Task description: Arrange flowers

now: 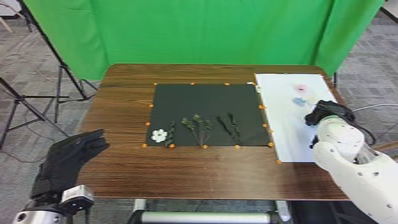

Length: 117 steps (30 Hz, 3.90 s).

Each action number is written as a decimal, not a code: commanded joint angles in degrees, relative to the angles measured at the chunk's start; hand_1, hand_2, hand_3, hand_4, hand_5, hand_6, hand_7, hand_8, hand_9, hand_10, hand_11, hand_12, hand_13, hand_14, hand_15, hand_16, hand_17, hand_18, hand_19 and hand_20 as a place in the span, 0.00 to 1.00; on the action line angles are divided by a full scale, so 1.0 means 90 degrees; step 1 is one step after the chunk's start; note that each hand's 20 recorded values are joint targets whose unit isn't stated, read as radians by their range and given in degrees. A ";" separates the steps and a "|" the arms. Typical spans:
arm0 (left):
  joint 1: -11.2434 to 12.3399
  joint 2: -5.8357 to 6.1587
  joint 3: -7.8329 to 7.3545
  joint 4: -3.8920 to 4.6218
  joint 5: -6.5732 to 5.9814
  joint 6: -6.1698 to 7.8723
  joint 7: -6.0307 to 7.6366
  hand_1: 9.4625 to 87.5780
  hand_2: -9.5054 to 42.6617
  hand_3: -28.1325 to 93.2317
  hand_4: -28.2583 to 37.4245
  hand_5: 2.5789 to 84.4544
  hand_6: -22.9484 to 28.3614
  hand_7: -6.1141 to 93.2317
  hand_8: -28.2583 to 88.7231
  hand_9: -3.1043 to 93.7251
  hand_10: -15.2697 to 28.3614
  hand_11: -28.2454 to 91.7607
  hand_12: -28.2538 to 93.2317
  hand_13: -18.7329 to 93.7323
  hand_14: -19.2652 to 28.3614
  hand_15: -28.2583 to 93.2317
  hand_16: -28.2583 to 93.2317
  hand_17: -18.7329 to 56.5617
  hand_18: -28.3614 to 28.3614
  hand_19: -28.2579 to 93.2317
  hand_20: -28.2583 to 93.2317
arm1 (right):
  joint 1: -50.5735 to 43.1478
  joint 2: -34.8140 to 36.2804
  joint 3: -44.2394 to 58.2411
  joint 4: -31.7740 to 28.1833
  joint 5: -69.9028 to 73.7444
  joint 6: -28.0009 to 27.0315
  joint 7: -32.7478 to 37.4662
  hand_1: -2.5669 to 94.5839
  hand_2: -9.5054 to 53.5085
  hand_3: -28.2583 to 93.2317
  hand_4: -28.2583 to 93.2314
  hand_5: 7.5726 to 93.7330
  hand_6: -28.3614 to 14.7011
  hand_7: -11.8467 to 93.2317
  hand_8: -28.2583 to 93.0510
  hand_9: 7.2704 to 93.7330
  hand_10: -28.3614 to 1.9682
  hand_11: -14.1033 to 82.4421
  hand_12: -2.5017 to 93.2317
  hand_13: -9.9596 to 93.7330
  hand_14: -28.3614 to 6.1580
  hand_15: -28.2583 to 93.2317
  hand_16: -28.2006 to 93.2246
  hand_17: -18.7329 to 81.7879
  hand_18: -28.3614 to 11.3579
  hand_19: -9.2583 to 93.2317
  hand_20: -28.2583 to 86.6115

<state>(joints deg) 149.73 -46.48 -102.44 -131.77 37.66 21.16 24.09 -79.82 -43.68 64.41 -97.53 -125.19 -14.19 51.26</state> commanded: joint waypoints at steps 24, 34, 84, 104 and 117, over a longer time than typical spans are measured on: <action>0.0747 -0.0002 -0.0952 -0.0062 -0.0542 -0.0443 0.0138 0.23 0.32 0.90 0.15 0.59 0.76 0.24 0.16 0.46 0.89 0.59 0.32 0.42 0.99 0.75 0.12 0.12 0.87 0.71 0.37 | 0.0439 0.0089 -0.0730 -0.0078 -0.0444 0.1262 -0.0233 0.64 0.00 0.86 0.00 0.82 0.57 0.40 0.29 0.94 0.70 0.35 0.43 0.88 0.63 0.80 0.42 0.49 0.11 0.96 0.25; 0.1064 -0.0802 -0.2363 -0.0062 -0.0119 -0.1763 -0.1308 0.23 0.31 0.89 0.16 0.59 0.75 0.22 0.16 0.46 0.88 0.58 0.31 0.42 1.00 0.75 0.12 0.13 0.89 0.72 0.38 | 0.0975 -0.0077 -0.1523 -0.0524 -0.0451 0.1597 -0.0905 0.64 0.00 0.87 0.00 0.83 0.57 0.40 0.29 0.94 0.70 0.35 0.44 0.88 0.64 0.81 0.43 0.49 0.12 0.96 0.25; -0.0264 -0.0493 -0.1785 0.0121 0.0199 -0.2137 -0.1636 0.24 0.29 0.88 0.18 0.60 0.76 0.21 0.17 0.46 0.88 0.56 0.32 0.43 1.00 0.75 0.13 0.14 0.90 0.73 0.39 | 0.1895 -0.4099 -0.2850 0.1523 -0.1711 0.1195 -0.2549 0.61 0.00 0.87 0.00 0.78 0.64 0.47 0.23 0.93 0.77 0.36 0.44 0.86 0.71 0.81 0.44 0.46 0.22 0.89 0.32; -0.0445 -0.0408 -0.1689 0.0169 0.0204 -0.2120 -0.1683 0.24 0.29 0.88 0.17 0.60 0.76 0.21 0.17 0.46 0.88 0.56 0.32 0.43 1.00 0.75 0.13 0.14 0.90 0.73 0.39 | 0.1949 -0.4343 -0.2811 0.1504 -0.1048 0.1277 -0.2156 0.54 0.00 0.84 0.00 0.69 0.61 0.43 0.20 0.85 0.71 0.29 0.38 0.81 0.68 0.80 0.44 0.42 0.24 0.87 0.34; -0.0567 -0.0398 -0.1637 0.0201 0.0238 -0.2154 -0.1811 0.24 0.29 0.88 0.17 0.60 0.76 0.21 0.17 0.46 0.88 0.56 0.32 0.43 1.00 0.75 0.13 0.13 0.90 0.73 0.39 | 0.2003 -0.4438 -0.2817 0.1458 -0.0841 0.1201 -0.2058 0.48 0.00 0.86 0.00 0.67 0.61 0.38 0.20 0.77 0.62 0.40 0.27 0.78 0.65 0.81 0.42 0.40 0.23 0.86 0.36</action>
<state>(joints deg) 144.99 -50.25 -117.47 -130.19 39.58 2.01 8.53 -62.40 -82.72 38.80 -83.83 -132.98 -2.96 32.30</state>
